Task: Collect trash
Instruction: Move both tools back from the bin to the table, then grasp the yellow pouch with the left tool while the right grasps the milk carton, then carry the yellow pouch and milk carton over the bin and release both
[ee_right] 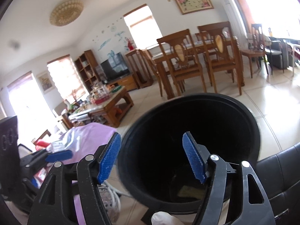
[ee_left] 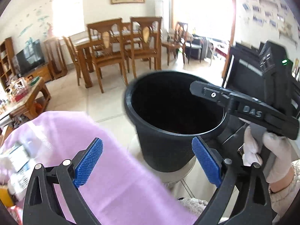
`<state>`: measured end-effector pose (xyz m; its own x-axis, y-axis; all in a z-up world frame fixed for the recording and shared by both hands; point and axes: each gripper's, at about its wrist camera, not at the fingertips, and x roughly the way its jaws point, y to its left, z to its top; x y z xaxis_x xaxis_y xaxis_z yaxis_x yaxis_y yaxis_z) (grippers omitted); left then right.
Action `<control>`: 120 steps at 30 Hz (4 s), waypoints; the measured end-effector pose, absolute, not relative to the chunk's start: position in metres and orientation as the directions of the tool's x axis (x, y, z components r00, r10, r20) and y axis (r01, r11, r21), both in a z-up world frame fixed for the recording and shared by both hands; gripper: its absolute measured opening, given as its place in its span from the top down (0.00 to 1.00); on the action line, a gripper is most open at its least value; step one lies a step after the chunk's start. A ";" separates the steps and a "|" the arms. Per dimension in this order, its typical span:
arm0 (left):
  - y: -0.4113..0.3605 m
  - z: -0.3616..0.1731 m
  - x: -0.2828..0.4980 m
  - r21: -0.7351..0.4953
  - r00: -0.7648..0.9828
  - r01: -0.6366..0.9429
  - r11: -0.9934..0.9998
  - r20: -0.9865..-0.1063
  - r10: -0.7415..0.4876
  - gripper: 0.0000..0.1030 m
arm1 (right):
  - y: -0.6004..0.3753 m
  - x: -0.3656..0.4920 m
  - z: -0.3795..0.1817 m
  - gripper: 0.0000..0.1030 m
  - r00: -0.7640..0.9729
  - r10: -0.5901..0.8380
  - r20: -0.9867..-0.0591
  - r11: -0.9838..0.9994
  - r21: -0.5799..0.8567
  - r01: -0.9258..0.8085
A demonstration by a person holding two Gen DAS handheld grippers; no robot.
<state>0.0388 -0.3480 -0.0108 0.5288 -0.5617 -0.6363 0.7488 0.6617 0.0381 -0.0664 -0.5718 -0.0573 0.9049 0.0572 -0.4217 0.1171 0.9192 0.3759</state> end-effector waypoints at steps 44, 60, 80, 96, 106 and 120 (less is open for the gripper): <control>0.024 -0.049 0.158 -0.398 0.667 0.011 0.917 -0.681 -0.303 0.49 | -0.155 0.249 -0.047 0.19 0.402 0.394 -0.827 0.716 0.002 -0.698; 0.008 -0.019 0.128 -0.384 0.746 0.125 0.915 -0.571 -0.342 0.69 | -0.152 0.211 -0.058 0.43 0.457 0.441 -0.772 0.750 0.037 -0.660; -0.067 0.037 0.050 -0.230 0.807 0.307 0.924 -0.452 -0.380 0.69 | -0.293 0.026 -0.023 0.43 0.707 0.573 -0.414 0.816 0.371 -0.444; -0.237 0.023 0.043 -0.209 0.663 0.556 0.805 -0.473 -0.581 0.69 | -0.508 -0.058 -0.033 0.43 0.872 0.357 -0.336 0.885 0.420 -0.200; -0.338 0.014 0.064 -0.264 0.571 0.634 0.727 -0.474 -0.670 0.69 | -0.643 -0.086 -0.067 0.42 0.920 0.166 -0.355 0.866 0.498 0.036; -0.430 -0.027 0.084 -0.207 0.510 0.678 0.706 -0.560 -0.653 0.69 | -0.671 -0.056 -0.108 0.42 0.902 0.123 -0.413 0.856 0.504 0.114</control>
